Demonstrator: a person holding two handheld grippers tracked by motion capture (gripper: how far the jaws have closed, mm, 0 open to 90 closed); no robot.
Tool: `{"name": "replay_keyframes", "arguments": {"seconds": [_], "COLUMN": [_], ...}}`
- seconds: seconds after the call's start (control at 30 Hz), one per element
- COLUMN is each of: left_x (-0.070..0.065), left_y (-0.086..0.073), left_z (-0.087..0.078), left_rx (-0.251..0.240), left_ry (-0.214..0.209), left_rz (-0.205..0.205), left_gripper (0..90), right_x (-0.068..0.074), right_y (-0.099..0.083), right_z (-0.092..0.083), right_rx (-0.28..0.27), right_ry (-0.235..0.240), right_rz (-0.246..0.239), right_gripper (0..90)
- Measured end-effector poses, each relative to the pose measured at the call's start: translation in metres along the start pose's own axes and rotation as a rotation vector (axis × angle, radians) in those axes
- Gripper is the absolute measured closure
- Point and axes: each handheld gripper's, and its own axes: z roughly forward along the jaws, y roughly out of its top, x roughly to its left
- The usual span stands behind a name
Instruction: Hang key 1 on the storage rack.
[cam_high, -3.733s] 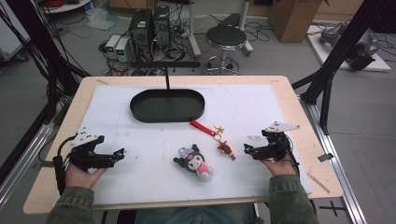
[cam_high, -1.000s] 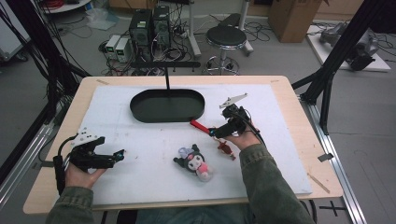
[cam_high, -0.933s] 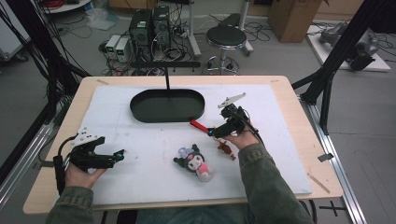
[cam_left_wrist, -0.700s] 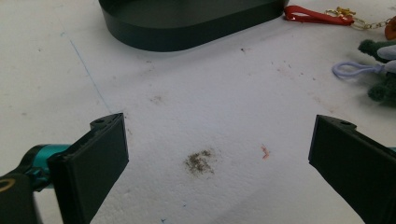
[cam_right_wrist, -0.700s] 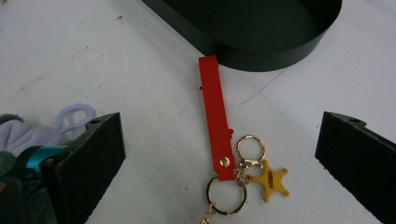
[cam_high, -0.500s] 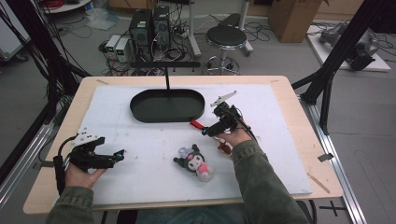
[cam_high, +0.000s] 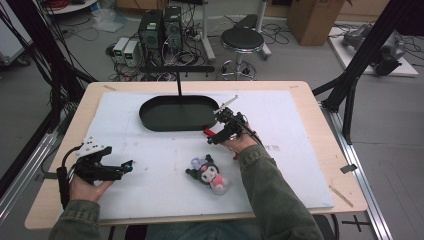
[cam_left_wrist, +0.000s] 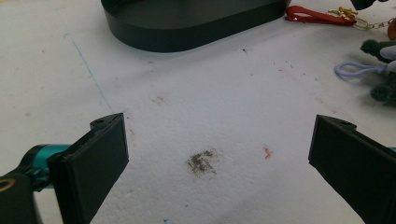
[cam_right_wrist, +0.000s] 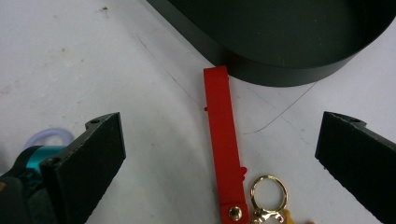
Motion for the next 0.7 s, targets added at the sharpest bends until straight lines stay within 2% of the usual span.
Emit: {"name": "replay_keyframes", "arguments": {"seconds": [0.23, 0.3, 0.4, 0.43, 0.5, 0.57, 0.7], "left_x": [-0.001, -0.001, -0.001, -0.001, -0.001, -0.002, -0.002], "left_y": [0.0, 0.0, 0.0, 0.0, 0.0, 0.0, 0.0], "left_z": [0.0, 0.0, 0.0, 0.0, 0.001, 0.0, 0.0], "left_rx": [-0.001, 0.001, 0.001, 0.001, 0.001, -0.001, -0.006], "left_ry": [0.008, 0.006, 0.007, 0.008, 0.012, 0.017, 0.019], "left_rz": [0.003, 0.006, 0.006, 0.009, 0.011, 0.019, 0.014], "left_gripper": [5.1, 5.1, 5.1, 5.1, 5.1, 5.1, 5.1], "right_x": [-0.006, -0.007, -0.007, -0.007, -0.007, -0.005, -0.003], "right_y": [-0.002, -0.002, -0.002, -0.002, -0.002, -0.001, 0.001], "right_z": [0.014, 0.017, 0.022, 0.022, 0.024, 0.025, 0.024], "right_rx": [0.038, 0.045, 0.061, 0.063, 0.059, 0.055, 0.028], "right_ry": [-0.01, -0.013, -0.043, -0.043, -0.021, -0.028, -0.026], "right_rz": [0.026, 0.026, 0.022, 0.023, 0.007, -0.003, -0.029], "right_gripper": [0.8, 5.3, 6.2, 8.6, 20.3, 22.8, 35.2]}}
